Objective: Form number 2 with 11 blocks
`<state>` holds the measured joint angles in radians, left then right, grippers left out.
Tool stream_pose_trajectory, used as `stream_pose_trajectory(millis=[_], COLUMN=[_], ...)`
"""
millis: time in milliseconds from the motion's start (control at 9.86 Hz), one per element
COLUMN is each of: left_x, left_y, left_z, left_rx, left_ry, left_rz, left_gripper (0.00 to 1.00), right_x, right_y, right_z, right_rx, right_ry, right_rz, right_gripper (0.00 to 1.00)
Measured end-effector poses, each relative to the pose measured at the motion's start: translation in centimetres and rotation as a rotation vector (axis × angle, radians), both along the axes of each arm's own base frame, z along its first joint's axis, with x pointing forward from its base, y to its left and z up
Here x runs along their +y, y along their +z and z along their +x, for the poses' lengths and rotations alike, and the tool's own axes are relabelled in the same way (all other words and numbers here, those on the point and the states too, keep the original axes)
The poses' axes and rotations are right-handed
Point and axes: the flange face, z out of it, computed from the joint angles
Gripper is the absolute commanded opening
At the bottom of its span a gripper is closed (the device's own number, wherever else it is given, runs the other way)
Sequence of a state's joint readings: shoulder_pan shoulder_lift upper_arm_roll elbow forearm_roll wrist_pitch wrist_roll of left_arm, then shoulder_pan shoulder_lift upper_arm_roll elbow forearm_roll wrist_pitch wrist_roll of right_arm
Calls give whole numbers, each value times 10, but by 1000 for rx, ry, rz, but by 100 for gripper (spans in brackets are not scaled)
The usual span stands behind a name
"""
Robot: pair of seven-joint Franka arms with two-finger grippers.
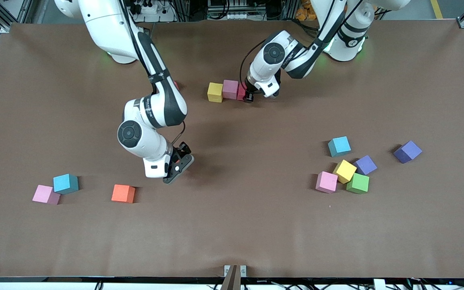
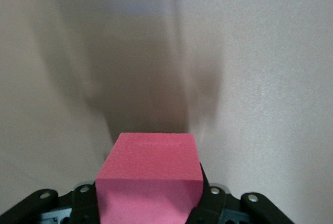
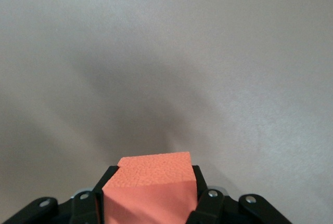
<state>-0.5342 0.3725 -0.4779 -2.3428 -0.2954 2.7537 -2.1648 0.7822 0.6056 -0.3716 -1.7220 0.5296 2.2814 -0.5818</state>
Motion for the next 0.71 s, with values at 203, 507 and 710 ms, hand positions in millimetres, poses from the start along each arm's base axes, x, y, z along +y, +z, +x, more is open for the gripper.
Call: stream_pose_trajectory(millis=[203, 507, 710], left_x=[-2, -4, -3], left_y=[-4, -8, -8], left_z=[-3, -2, 1], left_rx=[7, 11, 9], left_ry=[-5, -5, -1], left_rz=[3, 6, 6], left_gripper=[0, 0, 0], right_x=[18, 55, 64], right_y=[5, 18, 17], right_z=[-12, -38, -48], right_rx=[13, 7, 17], right_ry=[-80, -197, -252], right_rz=[-18, -56, -70], right_gripper=[14, 13, 13])
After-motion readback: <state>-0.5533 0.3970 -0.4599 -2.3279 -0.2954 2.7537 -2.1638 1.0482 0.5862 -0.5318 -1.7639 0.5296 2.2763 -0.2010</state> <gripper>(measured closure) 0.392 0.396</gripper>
